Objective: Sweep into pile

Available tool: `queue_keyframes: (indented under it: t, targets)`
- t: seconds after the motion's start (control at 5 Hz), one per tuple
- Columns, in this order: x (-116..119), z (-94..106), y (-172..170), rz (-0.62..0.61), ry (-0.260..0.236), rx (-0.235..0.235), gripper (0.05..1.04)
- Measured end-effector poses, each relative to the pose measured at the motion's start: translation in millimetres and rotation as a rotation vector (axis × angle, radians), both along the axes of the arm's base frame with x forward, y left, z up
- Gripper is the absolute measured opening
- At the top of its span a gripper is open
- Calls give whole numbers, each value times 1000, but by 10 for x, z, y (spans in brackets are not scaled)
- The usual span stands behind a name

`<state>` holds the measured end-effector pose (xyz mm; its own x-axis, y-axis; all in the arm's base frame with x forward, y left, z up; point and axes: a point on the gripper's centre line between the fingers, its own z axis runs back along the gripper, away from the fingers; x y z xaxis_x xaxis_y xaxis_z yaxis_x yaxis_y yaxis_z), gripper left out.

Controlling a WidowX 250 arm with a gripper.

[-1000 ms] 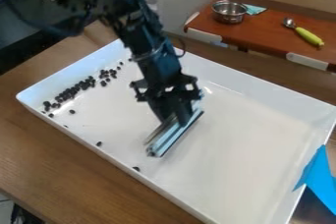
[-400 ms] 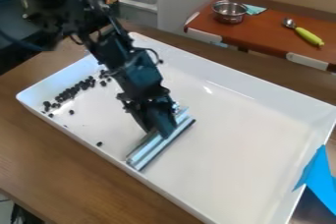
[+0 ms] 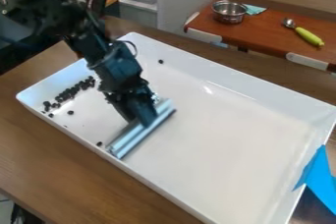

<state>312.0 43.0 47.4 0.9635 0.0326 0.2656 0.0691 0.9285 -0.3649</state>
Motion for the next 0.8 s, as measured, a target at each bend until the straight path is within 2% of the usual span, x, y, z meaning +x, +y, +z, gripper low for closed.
queue_keyframes:
  t: [0.2,0.4,0.6,0.8]
  targets:
    - [100,40,348,73,-60,63,363]
    - [302,62,659,132,-154,209,363]
    - [299,88,889,151,-179,282,363]
    - [204,335,741,125,-191,212,363]
